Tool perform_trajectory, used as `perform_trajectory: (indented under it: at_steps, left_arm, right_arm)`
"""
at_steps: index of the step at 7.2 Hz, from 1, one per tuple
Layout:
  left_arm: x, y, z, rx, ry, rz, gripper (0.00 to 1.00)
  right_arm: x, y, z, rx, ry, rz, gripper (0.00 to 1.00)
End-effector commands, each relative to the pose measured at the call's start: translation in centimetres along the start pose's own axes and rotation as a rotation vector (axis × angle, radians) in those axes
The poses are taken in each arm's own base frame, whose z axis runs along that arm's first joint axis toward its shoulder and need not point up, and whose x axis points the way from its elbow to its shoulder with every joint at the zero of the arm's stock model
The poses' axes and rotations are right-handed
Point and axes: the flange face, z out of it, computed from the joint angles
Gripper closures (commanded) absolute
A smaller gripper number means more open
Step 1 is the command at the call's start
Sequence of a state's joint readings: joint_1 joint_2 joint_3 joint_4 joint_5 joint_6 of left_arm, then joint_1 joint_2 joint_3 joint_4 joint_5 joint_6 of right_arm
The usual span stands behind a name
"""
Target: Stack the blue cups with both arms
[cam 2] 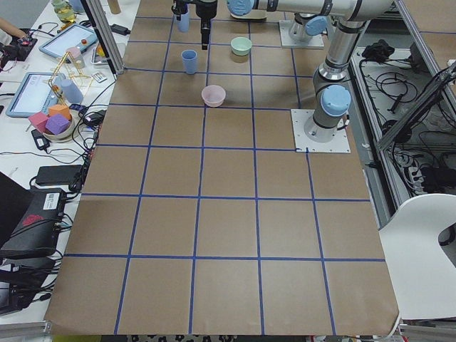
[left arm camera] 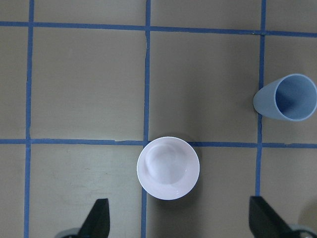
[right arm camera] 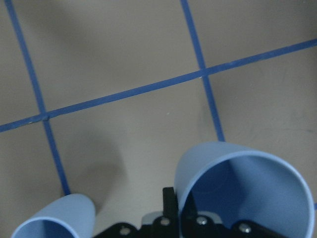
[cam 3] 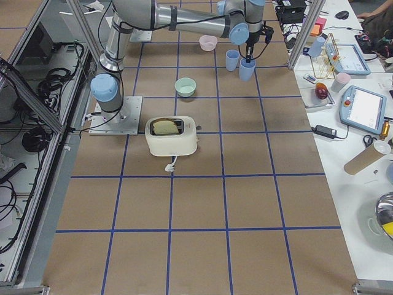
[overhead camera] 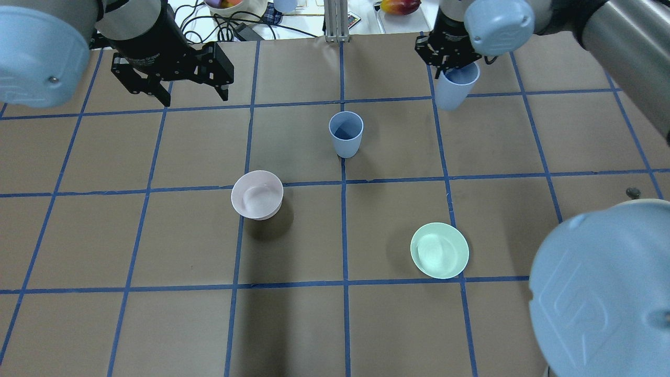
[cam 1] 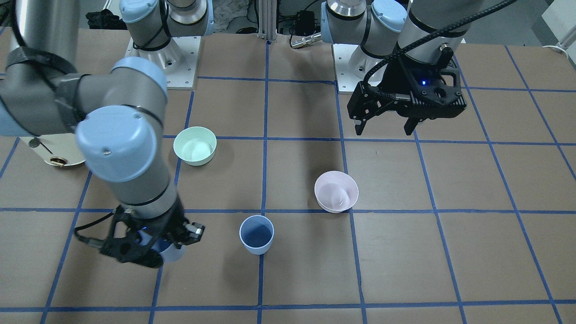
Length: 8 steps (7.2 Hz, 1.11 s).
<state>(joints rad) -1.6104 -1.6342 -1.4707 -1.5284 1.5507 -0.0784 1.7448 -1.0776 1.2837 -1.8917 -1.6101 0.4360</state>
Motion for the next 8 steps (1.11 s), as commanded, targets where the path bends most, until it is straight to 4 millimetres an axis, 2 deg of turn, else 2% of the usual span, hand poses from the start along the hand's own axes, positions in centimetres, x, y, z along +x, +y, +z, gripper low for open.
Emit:
perform_trajectory:
  at_steps: [1,2,3,8]
  left_arm:
    - [0.0,0.2,-0.3,-0.013,-0.003,0.000,0.00]
    - [0.0,0.2,-0.3,-0.011,-0.003,0.000,0.00]
    - [0.0,0.2,-0.3,-0.011,-0.003,0.000,0.00]
    - [0.0,0.2,-0.3,-0.011,-0.004,0.000,0.00]
  right_arm:
    - [-8.3,6.5,-1.3,0.009,-0.021,0.055,1.00]
    - [-10.5,8.7,-1.7,0.013,-0.027,0.029,1.00]
    - [-11.5,9.8,-1.7,0.007,-0.029,0.061,1.00]
    - [-12.4,9.4,-0.1,-0.004,-0.035,0.079,1.00]
